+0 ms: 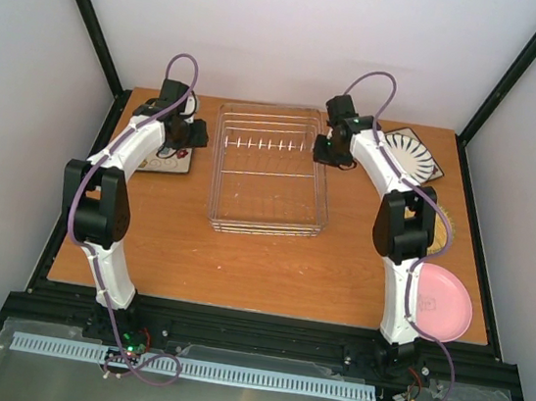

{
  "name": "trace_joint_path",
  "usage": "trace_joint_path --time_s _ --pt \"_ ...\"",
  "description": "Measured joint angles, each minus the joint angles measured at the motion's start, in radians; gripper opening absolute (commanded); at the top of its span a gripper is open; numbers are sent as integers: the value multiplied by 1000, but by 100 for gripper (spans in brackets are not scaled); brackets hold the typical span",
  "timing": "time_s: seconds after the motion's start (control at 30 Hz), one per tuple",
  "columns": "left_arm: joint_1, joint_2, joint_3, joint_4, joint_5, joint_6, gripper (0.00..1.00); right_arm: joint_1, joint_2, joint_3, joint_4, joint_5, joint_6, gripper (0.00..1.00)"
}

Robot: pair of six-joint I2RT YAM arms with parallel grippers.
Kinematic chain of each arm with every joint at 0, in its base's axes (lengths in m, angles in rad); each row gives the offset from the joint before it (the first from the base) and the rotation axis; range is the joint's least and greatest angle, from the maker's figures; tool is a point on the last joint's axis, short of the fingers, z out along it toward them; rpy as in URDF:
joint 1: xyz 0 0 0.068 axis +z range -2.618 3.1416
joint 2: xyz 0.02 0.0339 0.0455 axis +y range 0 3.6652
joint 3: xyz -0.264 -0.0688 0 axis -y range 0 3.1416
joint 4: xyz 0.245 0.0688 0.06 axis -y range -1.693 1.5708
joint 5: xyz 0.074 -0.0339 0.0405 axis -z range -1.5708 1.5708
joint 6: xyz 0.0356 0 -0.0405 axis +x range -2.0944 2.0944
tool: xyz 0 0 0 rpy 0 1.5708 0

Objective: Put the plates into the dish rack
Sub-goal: Adjust the dish rack at the center of the board.

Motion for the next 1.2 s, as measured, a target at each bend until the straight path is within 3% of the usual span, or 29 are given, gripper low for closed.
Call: trace_joint_path --time_s 0.3,0.4,0.73,0.9,1.07,1.2 --pt "5 0 0 0 -14 0 59 -57 34 56 -12 -7 55 3" --pt "24 0 0 0 -2 -3 61 -72 72 118 -22 -6 55 16" --pt "125 -3 -6 3 42 -13 68 -82 68 101 8 -28 46 31" --pt "122 -3 -9 20 101 -15 66 -82 47 95 22 -29 23 21" --pt "120 -3 -23 43 141 -21 66 -82 51 119 8 -29 -3 4" --pt "120 -4 -36 51 142 -21 67 -83 75 194 -18 -24 -27 3"
